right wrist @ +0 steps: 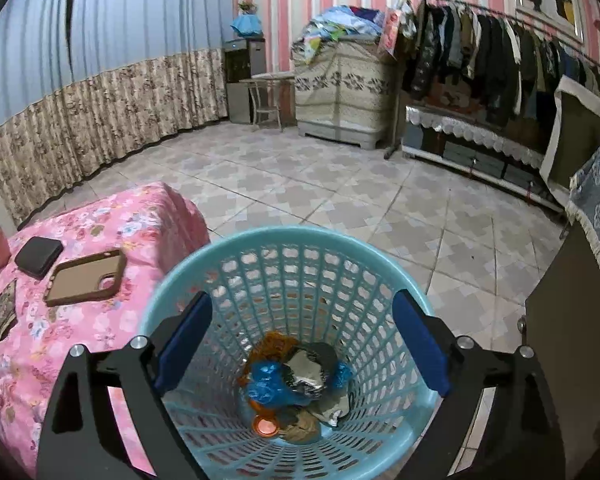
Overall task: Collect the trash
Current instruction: 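Move both tools back to the bedspread toward the mandarin peel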
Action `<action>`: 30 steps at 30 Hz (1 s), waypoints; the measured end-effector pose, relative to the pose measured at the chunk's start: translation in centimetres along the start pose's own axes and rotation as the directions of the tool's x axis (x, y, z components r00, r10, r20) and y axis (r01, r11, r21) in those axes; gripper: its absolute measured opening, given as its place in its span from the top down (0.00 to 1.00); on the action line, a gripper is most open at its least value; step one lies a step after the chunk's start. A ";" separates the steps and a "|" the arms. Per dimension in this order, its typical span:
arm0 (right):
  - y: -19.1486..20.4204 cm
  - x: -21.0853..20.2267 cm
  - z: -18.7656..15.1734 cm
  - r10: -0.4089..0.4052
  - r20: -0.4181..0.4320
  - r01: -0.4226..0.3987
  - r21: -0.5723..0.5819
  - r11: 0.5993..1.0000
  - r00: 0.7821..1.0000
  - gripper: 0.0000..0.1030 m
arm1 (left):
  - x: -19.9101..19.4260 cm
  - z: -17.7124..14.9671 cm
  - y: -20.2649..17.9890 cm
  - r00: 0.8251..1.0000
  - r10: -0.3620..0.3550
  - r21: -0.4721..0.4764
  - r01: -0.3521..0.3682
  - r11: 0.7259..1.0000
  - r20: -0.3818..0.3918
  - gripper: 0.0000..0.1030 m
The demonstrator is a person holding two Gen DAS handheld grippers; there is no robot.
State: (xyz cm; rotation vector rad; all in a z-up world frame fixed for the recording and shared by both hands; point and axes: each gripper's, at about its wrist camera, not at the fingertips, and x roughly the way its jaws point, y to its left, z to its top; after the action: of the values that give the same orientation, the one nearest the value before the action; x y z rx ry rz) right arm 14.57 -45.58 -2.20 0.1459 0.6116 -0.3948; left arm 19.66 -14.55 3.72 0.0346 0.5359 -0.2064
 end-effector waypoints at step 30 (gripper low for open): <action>23.4 -5.8 0.7 0.296 0.056 -0.272 -0.261 0.926 0.953 0.05 | -0.1 -3.6 19.4 0.976 0.205 -0.178 -0.215 0.960 -0.072 0.05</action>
State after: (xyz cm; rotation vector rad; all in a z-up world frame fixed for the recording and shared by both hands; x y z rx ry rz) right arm 20.01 -22.51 2.21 -0.0273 0.5322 -0.0397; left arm 21.70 4.75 0.25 -0.0838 0.5980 0.0526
